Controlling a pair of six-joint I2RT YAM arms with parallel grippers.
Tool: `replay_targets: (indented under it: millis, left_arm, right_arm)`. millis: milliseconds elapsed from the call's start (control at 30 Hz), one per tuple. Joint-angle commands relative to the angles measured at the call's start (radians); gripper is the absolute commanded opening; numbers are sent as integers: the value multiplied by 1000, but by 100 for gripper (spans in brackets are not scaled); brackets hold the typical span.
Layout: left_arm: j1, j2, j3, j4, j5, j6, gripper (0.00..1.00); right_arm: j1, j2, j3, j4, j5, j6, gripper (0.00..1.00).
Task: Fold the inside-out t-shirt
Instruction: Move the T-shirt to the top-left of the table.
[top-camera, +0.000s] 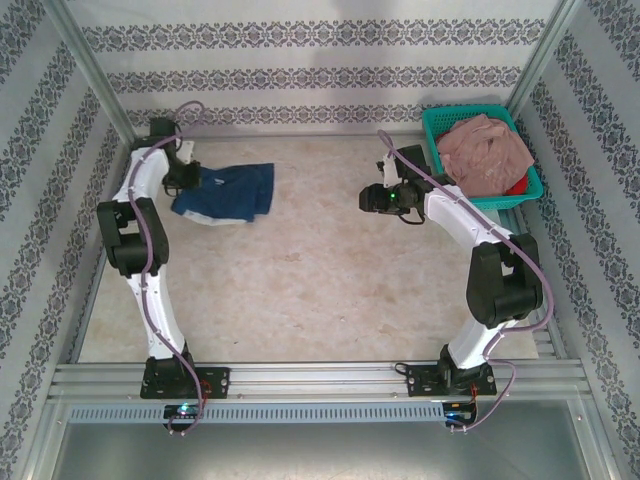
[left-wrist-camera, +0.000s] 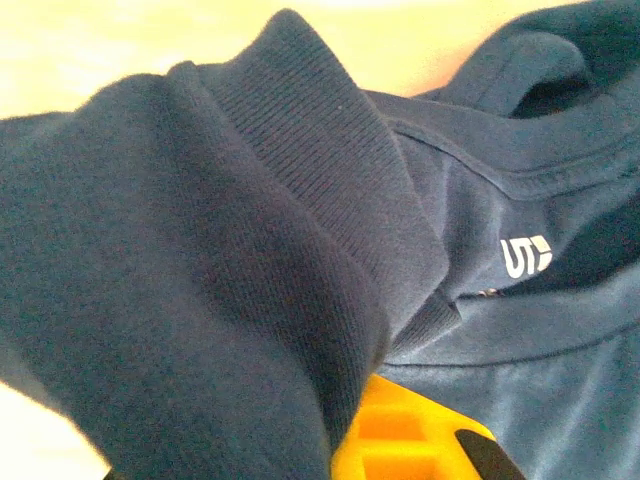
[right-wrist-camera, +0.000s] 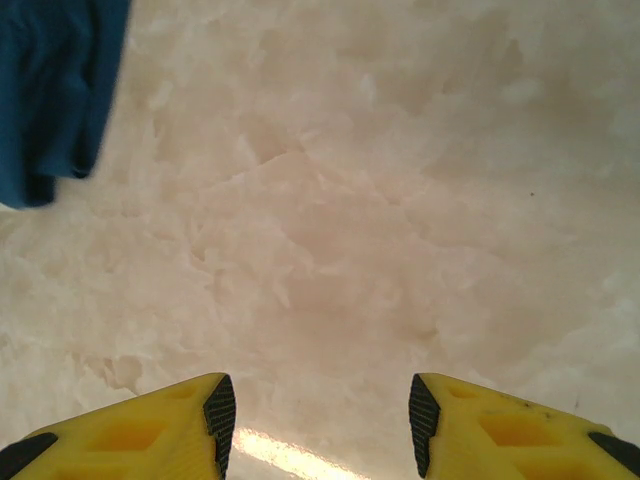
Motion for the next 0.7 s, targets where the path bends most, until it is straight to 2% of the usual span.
replay_targets:
  millis: [0, 100, 200, 300, 367, 433, 500, 567, 667]
  left_arm:
    - [55, 108, 192, -160, -181, 110, 2]
    - [77, 227, 385, -190, -284, 110, 14]
    - [79, 303, 501, -182, -341, 82, 38]
    - [79, 300, 532, -202, -411, 19, 59]
    - [79, 246, 497, -201, -433, -25, 69]
    - [79, 149, 403, -169, -411, -76, 75]
    - [76, -12, 216, -76, -328, -132, 78]
    - [70, -192, -30, 80, -200, -199, 84]
    - [45, -484, -423, 379, -46, -299, 96]
  right_arm:
    - [-5, 7, 4, -33, -5, -19, 52]
    - [-2, 8, -3, -33, 1, -14, 52]
    - [4, 7, -4, -36, 11, -10, 52]
    - [10, -6, -6, -50, 34, -11, 52]
    - [10, -26, -11, -65, 72, -19, 52]
    - [8, -58, -25, -73, 128, -35, 53]
    - [8, -108, -51, -65, 208, -54, 55]
    - [13, -164, -88, -48, 311, -77, 59]
    - [15, -258, -173, 16, 430, -90, 72]
